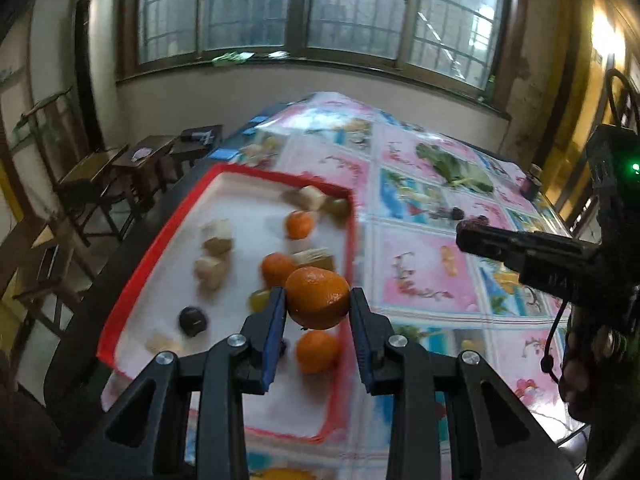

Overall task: Organize fruits
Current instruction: 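Carry the orange with the left tool while the right tool carries the date over the tray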

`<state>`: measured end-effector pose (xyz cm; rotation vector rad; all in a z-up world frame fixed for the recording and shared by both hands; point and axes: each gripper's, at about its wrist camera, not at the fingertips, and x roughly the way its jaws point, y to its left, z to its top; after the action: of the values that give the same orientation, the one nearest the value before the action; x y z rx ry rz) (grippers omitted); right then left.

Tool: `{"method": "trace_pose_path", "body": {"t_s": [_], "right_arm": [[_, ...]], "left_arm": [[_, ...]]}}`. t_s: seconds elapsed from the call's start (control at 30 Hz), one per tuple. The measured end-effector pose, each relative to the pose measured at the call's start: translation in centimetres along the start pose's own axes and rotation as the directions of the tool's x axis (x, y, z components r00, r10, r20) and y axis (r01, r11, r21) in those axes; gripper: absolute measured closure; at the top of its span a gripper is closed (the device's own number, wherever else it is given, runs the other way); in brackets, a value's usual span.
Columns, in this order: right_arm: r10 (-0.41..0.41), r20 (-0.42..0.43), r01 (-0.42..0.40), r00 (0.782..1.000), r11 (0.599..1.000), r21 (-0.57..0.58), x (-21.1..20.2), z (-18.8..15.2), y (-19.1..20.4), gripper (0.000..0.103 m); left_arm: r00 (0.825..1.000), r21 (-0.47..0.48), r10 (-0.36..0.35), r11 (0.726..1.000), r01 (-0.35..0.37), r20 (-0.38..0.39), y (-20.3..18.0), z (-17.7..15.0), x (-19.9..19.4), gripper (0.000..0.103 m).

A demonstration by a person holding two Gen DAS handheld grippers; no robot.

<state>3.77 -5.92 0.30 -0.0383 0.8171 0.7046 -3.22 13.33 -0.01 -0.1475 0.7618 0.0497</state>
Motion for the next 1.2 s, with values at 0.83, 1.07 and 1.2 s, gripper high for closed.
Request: {"method": "trace_pose_path", "body": {"t_s": [0.83,1.07,1.2], "right_arm": [[0.099,-0.099,-0.106,0.99,0.992,-0.062,11.1,5.8,6.5,0.08],[0.098,-0.132,-0.113,0.986,0.988,-0.106,15.7,7.7,8.6,0.08],[0.072,-0.176,-0.095,0.982,0.987,-0.13,18.2,7.5,8.9,0.08]], "left_arm": [[0.997,-0.093,-0.038,0.995,0.032,-0.068,5.1,-2.5,1.6,0.072],[0.992,-0.071,-0.048,0.997,0.04,-0.115,5.0,-3.1,3.1,0.072],[0.99,-0.076,-0.038,0.997,0.028,-0.137,5.4,-3.4,3.9,0.072]]}}
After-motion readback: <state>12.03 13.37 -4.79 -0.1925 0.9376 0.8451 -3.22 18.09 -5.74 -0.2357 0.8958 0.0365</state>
